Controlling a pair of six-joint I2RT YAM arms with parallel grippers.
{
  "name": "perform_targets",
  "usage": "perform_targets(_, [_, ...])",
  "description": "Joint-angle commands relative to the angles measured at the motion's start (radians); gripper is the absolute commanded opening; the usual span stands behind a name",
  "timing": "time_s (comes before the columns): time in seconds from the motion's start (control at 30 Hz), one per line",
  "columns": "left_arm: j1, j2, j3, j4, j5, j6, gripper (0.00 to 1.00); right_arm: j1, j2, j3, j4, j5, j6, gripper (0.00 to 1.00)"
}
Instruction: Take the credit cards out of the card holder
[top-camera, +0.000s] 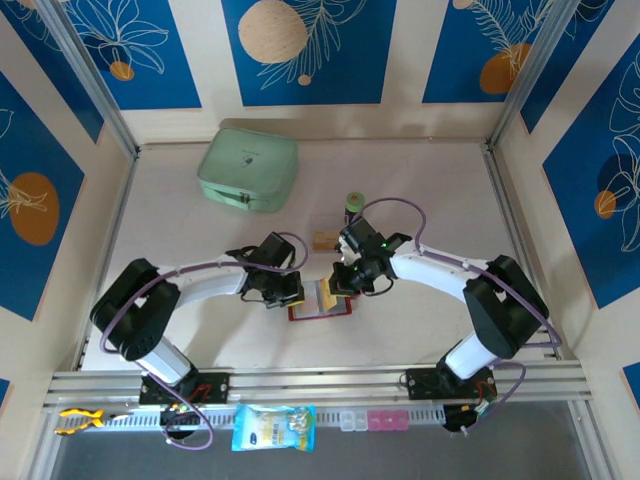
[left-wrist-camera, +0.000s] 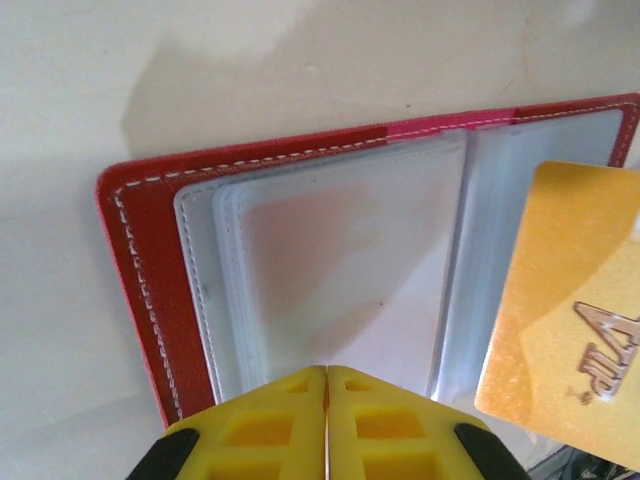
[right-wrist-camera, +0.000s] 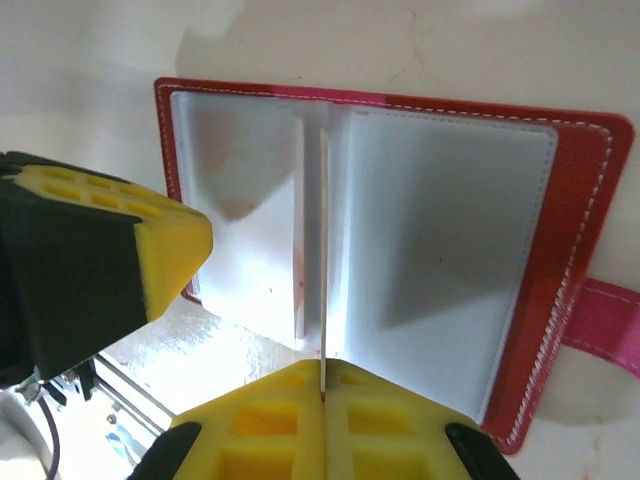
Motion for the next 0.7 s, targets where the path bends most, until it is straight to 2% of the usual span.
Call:
perform_targets(0.0, [-0.004, -0.05, 0.011, -0.031, -0.021, 0.018, 0.1, -0.008, -0.037, 0.064, -0.106, 0.021, -0.106, 0.05])
perform_targets(0.13, [-0.003, -0.081, 0.016, -0.054, -0.039, 0.022, 0.12, -0.011, -0.046, 0.1, -0.175, 0.027, -0.285, 0.04])
perform_targets(0.3, [0.004, -0.125, 0.01, -0.088, -0.081, 0.034, 0.13, -0.022, -0.028, 0.157, -0.281, 0.071, -0.593, 0.01])
perform_targets(0.57, [0.028, -0.199, -0.053, -0.036, -0.099, 0.028, 0.14, -0.047, 0.019, 0.258, -0.374, 0.1, -1.068, 0.0])
perform_targets(0.67, [0.04, -0.218, -0.072, -0.037, -0.101, 0.025, 0.14, -0.05, 0.035, 0.29, -0.378, 0.145, -1.228, 0.0])
